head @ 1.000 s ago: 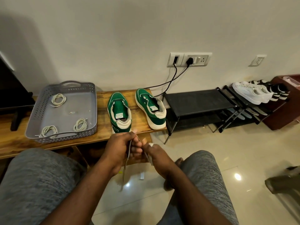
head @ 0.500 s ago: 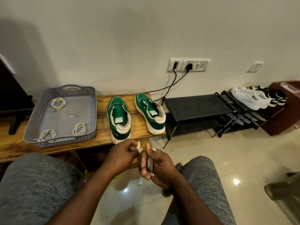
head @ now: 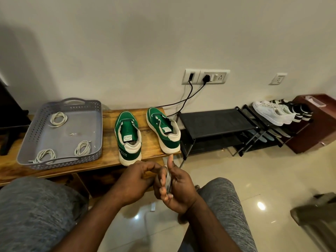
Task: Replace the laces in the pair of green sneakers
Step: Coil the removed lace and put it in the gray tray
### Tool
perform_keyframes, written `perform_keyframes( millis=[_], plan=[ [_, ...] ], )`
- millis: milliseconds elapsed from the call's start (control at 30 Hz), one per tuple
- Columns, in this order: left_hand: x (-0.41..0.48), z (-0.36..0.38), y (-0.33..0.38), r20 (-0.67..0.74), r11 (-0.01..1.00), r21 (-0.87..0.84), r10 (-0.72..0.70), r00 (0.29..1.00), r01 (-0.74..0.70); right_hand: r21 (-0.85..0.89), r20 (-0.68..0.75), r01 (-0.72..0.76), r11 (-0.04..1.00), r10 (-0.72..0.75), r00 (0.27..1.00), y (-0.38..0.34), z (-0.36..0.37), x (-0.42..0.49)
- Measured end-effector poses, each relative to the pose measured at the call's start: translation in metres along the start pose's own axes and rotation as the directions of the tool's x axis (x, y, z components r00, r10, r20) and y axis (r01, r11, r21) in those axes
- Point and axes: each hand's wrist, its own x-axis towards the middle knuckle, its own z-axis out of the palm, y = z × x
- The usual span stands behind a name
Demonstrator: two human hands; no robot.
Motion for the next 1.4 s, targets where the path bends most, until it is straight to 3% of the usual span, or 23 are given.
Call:
perform_keyframes(
  millis=[100,200,300,433,633,700,800,933,1000,1133,1200,1333,1400],
  plan=[
    [-0.002,0.003,0.001,-0.008,0.997,-0.069,-0.036,0.999,0.035,0.030,-0.004,0.007,1.000,-0.007,1.000,-0.002,0.003,-0.001],
    [-0.004,0.006,0.002,-0.050,0.999,0.002,-0.042,0.998,0.042,0.029,-0.104,0.045,0.999,-0.042,0.994,-0.004,0.005,-0.003],
    [-0.006,0.012,0.002,-0.055,0.986,0.160,-0.047,0.997,0.055,0.044,-0.128,0.147,0.988,-0.140,0.982,-0.008,0.006,-0.002],
    [-0.007,0.023,0.005,-0.011,0.977,0.157,-0.146,0.989,0.146,0.156,-0.155,0.325,0.933,-0.302,0.941,-0.016,0.004,-0.001],
    [-0.008,0.020,0.014,0.096,0.972,-0.045,-0.226,0.969,0.231,0.104,-0.298,0.419,0.902,-0.374,0.878,-0.021,-0.012,0.009],
    [-0.009,0.019,0.014,0.132,0.942,-0.222,-0.226,0.965,0.251,-0.036,-0.374,0.376,0.926,-0.362,0.854,-0.020,-0.019,0.011],
    [-0.008,0.016,0.020,0.066,0.834,-0.491,-0.255,0.965,0.253,-0.283,-0.467,0.204,0.937,-0.320,0.824,-0.012,-0.027,0.013],
    [-0.004,0.014,0.024,-0.003,0.654,-0.707,-0.383,0.924,0.269,-0.659,-0.427,-0.073,0.749,-0.292,0.856,0.004,-0.024,0.010],
    [0.000,0.010,0.022,0.000,0.576,-0.764,-0.452,0.892,0.292,-0.715,-0.358,-0.093,0.693,-0.249,0.900,0.009,-0.016,0.006],
    [0.002,0.008,0.018,-0.005,0.467,-0.847,-0.485,0.875,0.254,-0.657,-0.330,-0.159,0.737,-0.091,0.940,0.013,-0.006,0.007],
    [0.003,0.003,0.018,-0.053,0.486,-0.851,-0.454,0.890,0.198,-0.632,-0.269,-0.150,0.760,-0.034,0.962,0.013,-0.005,0.008],
    [0.005,-0.003,0.017,-0.197,0.755,-0.624,-0.400,0.895,0.200,-0.495,-0.084,-0.039,0.868,-0.003,0.996,0.013,-0.005,0.005],
    [0.004,-0.002,0.018,-0.146,0.824,-0.495,-0.391,0.909,0.275,-0.357,-0.031,0.000,0.934,-0.012,0.999,0.010,-0.002,0.003]
  ],
)
